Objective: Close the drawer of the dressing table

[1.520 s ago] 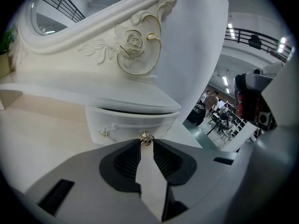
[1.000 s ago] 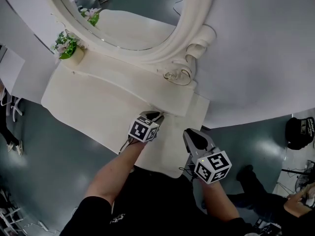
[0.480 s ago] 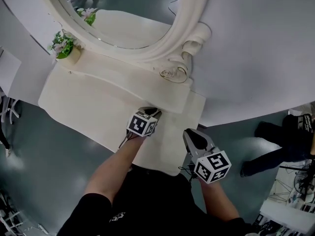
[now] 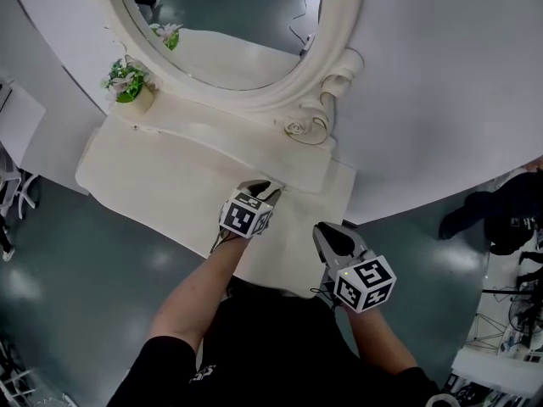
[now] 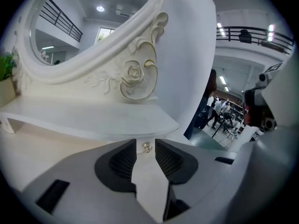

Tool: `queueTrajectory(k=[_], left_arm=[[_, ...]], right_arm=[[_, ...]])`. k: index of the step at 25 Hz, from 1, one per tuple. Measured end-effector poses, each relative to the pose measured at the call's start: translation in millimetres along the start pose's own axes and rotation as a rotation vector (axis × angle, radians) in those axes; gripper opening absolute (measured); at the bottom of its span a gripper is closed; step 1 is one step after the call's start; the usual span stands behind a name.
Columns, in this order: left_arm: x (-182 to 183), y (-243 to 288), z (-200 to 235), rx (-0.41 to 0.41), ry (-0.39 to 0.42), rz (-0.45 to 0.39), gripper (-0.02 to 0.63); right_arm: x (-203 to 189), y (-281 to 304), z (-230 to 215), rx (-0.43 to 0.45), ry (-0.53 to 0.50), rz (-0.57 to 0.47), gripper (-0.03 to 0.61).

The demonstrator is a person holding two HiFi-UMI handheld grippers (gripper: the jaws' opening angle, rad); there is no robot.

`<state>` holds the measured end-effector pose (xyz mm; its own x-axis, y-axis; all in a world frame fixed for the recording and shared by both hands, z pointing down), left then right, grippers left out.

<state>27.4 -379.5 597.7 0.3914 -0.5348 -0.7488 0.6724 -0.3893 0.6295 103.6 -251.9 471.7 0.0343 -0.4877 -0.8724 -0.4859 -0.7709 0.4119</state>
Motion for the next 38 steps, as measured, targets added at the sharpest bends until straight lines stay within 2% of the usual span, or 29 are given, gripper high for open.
queueTrajectory(k=[3,9,12,18,20,22,25,28,32,38], left_arm=[[14.1,-30.5,7.9,0.036,0.010,-0.060,0.114],[32.2,-99.0,14.2,0.084,0.093,-0.122,0.090],[40.2,-135.1,16.2,0.103,0.108,-0.173,0.080],[50.6,-200.9,26.1,0.138,0.028,-0.296,0.060],[54.3,-220.4,23.6,0.149,0.039,-0.317,0.057],[56.5,-240.4,22.3,0.164,0.062,-0.333,0.022],[58.6,-261.1,22.9,0.188,0.074,-0.364,0.006],[58.7,-277.4,26.1,0.203,0.047,-0.411,0.006],[51.6,-306.1,33.6,0.243,-0.009,-0.481,0.006],[44.1,-342.8,52.6,0.333,-0.048,-0.539,0.006]], right_arm=[[14.0,3.5,9.8,0.013,-0.036,-0.017,0.041],[49.0,16.1,20.6,0.020,-0.074,-0.091,0.021],[63.1,18.9,32.7,0.037,-0.092,-0.116,0.011],[88.4,18.0,54.0,0.082,-0.144,-0.154,0.011],[98.4,14.6,58.5,0.078,-0.185,-0.171,0.011],[108.2,12.8,65.4,0.086,-0.217,-0.192,0.011],[120.3,9.0,73.3,0.114,-0.222,-0.228,0.009],[128.4,6.9,79.3,0.129,-0.234,-0.257,0.009],[134.3,5.4,88.0,0.114,-0.319,-0.282,0.009],[135.2,7.1,97.2,0.175,-0.276,-0.297,0.009]])
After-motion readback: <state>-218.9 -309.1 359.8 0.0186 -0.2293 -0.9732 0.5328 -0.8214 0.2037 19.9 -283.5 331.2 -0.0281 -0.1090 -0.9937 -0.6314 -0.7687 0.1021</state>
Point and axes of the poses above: the fingertips, and each gripper's own axes: y forward along the fingers, z to its left, x out of its top, the point moved 1 cm from there along -y, backward along the fingers, and after that the axes turned 2 degrees about z, right-handed, at the moved point
